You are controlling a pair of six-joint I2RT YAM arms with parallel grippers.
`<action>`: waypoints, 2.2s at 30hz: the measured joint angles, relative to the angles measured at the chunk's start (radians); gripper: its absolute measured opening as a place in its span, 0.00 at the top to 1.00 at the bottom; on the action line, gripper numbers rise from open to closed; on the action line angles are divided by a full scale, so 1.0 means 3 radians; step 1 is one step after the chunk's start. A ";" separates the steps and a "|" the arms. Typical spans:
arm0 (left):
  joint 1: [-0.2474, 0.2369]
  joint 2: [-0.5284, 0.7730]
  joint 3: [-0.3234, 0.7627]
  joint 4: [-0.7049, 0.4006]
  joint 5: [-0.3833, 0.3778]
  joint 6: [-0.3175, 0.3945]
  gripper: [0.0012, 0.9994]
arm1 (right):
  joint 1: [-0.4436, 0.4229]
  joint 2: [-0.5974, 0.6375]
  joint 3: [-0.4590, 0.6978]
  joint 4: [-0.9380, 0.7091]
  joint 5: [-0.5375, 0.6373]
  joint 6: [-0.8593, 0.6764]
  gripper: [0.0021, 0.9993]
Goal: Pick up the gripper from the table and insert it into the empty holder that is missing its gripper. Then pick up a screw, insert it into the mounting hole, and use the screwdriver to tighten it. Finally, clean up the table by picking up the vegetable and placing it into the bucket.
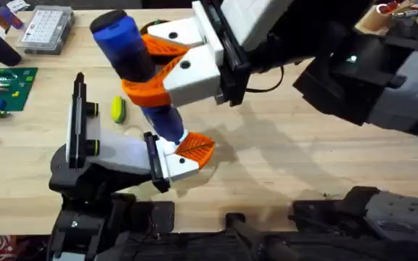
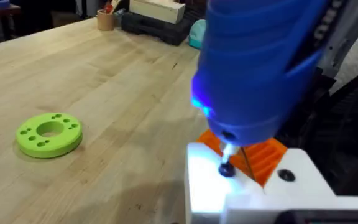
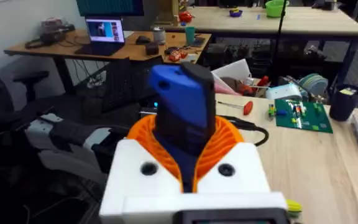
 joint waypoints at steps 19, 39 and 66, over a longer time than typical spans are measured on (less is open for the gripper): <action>0.0000 0.0000 0.0000 -0.0001 -0.0001 -0.0003 0.99 | 0.0001 0.0146 -0.0027 0.0236 0.0015 0.0093 0.93; 0.0000 0.0000 0.0000 0.0000 -0.0002 0.0000 0.99 | 0.0001 0.0159 -0.0039 0.0696 0.0007 0.0341 0.93; 0.0000 0.0000 0.0000 -0.0001 -0.0001 0.0000 0.99 | -0.0111 0.0159 -0.0041 0.0593 -0.0089 0.0690 0.93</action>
